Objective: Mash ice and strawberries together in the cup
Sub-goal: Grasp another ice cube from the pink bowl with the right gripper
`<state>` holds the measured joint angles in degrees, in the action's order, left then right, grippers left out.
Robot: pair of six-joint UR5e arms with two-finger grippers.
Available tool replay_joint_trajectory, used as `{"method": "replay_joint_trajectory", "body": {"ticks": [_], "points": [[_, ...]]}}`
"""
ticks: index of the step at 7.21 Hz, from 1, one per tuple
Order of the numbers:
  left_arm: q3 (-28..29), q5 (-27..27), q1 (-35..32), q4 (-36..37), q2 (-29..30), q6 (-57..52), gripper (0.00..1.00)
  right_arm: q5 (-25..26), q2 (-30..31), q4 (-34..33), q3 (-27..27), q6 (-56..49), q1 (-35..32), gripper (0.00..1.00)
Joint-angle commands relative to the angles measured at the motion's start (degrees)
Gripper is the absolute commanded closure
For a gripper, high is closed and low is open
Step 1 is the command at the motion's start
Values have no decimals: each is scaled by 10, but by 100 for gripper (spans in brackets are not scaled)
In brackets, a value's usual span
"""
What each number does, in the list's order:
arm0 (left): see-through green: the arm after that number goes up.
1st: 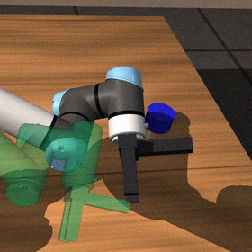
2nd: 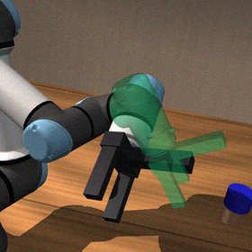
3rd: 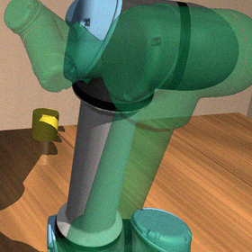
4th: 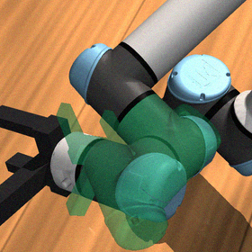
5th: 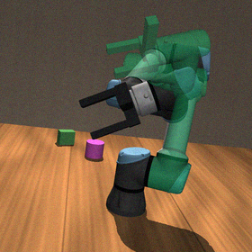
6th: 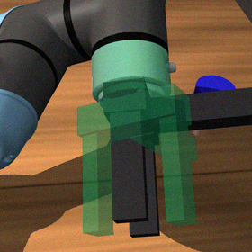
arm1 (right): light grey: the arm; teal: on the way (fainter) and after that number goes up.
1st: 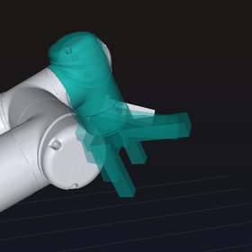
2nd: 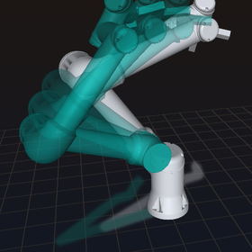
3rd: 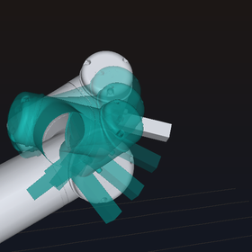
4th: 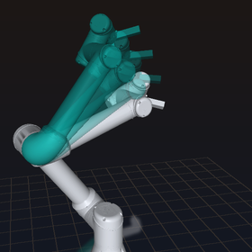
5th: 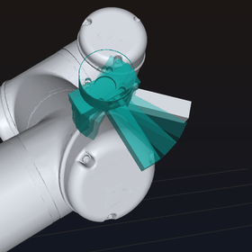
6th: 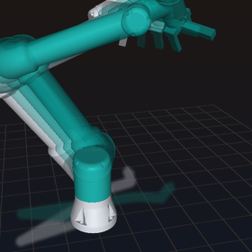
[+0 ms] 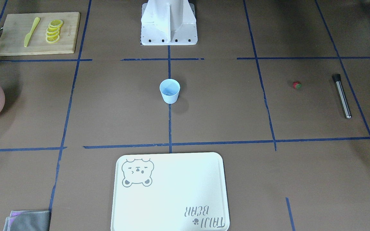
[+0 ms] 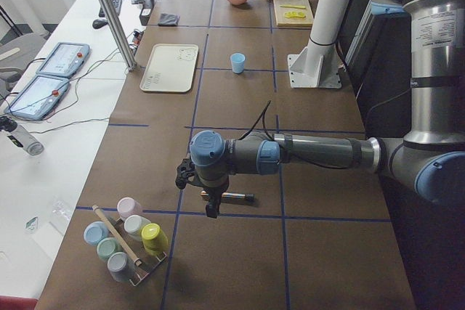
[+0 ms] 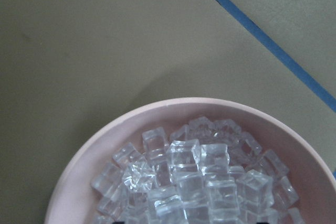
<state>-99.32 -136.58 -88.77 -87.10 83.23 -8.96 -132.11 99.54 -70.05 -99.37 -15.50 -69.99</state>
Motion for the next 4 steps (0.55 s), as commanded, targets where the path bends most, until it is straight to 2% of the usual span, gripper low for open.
{"method": "replay_joint_trajectory", "body": {"ticks": [1,2,4], "points": [[0,0,0,0,0,0,0,1,-1,-1,7,0,12,18],[0,0,0,0,0,0,0,0,-1,0,12,-2,14,21],[0,0,0,0,0,0,0,2,-3,-1,13,-1,19,33]]}}
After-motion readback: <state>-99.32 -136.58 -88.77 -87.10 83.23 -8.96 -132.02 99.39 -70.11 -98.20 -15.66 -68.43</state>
